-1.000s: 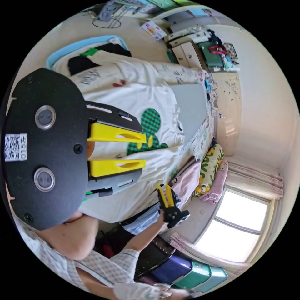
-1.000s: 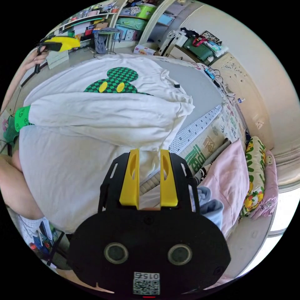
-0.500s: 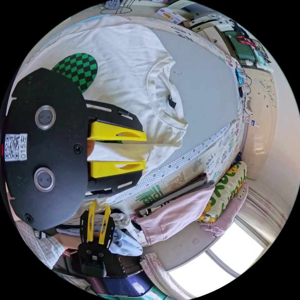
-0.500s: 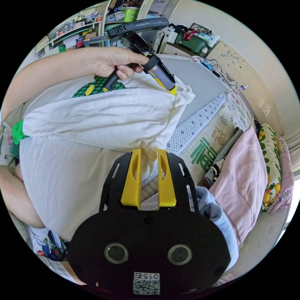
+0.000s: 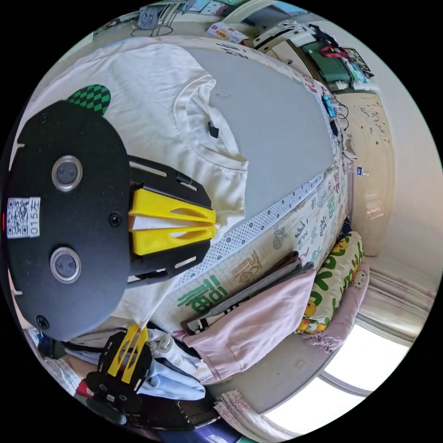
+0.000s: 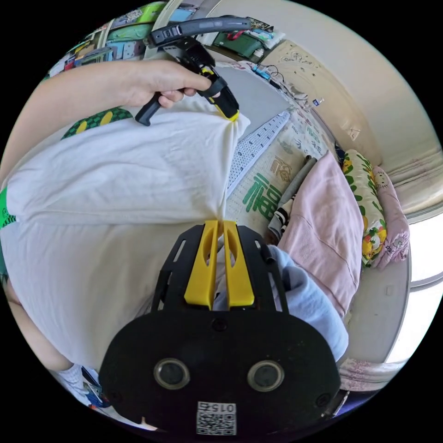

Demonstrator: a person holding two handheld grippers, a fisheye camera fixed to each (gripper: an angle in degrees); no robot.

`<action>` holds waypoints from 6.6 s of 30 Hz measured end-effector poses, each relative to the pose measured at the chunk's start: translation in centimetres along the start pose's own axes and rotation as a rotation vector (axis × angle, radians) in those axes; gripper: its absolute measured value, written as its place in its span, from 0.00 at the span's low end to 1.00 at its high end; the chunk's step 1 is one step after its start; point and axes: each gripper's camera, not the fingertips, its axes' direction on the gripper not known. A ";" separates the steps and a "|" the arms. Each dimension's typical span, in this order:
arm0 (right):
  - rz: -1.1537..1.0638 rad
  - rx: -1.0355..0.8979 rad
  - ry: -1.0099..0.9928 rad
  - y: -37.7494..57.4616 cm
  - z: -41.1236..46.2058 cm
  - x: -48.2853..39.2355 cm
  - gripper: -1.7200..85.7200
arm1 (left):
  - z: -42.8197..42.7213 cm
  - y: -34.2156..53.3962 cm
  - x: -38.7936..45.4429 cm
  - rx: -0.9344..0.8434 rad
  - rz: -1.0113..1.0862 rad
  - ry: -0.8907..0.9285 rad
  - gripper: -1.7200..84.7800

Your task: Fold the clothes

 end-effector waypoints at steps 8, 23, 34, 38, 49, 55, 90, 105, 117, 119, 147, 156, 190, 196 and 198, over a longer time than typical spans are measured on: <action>-0.025 -0.074 0.016 -1.8 0.4 -1.0 0.03 | -2.1 0.6 0.2 -0.099 0.095 -0.168 0.13; -0.036 -0.078 0.054 -1.3 -0.5 0.3 0.04 | -23.3 31.9 6.9 -0.186 0.549 0.000 0.12; 0.038 -0.049 -0.309 2.1 -3.3 9.3 0.03 | -28.7 33.8 -7.8 0.012 0.107 0.096 0.06; 0.109 0.114 -0.256 6.7 -10.4 10.1 0.06 | -27.3 34.1 -12.2 -0.023 0.046 0.286 0.09; -0.302 0.341 -0.536 11.3 -14.9 -11.0 0.08 | -24.6 33.8 -18.2 -0.046 0.032 0.616 0.10; -0.285 0.332 -0.502 10.1 -15.1 -10.3 0.08 | -25.7 33.7 -17.5 -0.055 0.211 0.571 0.11; -0.115 0.290 -0.486 16.9 -19.6 -6.0 0.01 | -25.4 32.5 -16.6 -0.165 0.212 0.664 0.10; -0.111 0.273 -0.568 17.9 -19.9 -4.4 0.01 | -30.9 35.0 -16.2 -0.084 0.181 0.520 0.01; -0.110 0.323 -0.588 18.6 -21.4 -1.5 0.06 | -33.8 35.2 -14.8 -0.094 0.196 0.420 0.03; -0.084 0.388 -0.571 17.9 -21.8 -0.9 0.07 | -36.1 34.4 -14.7 -0.010 0.192 0.405 0.03; -0.132 0.237 -0.722 14.9 -18.5 -1.7 0.01 | -38.7 27.5 -13.7 -0.303 0.359 0.304 0.01; -0.018 0.384 -0.734 17.0 -20.2 0.6 0.01 | -47.3 28.2 -24.8 -0.074 0.083 0.375 0.02; -0.060 0.271 -0.395 13.7 -24.2 -13.9 0.01 | -47.4 43.2 -75.8 0.510 -1.358 0.313 0.02; -0.034 0.284 -0.445 15.5 -23.1 -13.8 0.01 | -50.6 42.1 -72.5 0.562 -1.280 0.257 0.01; -0.033 0.292 -0.448 16.1 -22.8 -13.9 0.01 | -51.3 42.7 -71.3 0.617 -1.276 0.246 0.01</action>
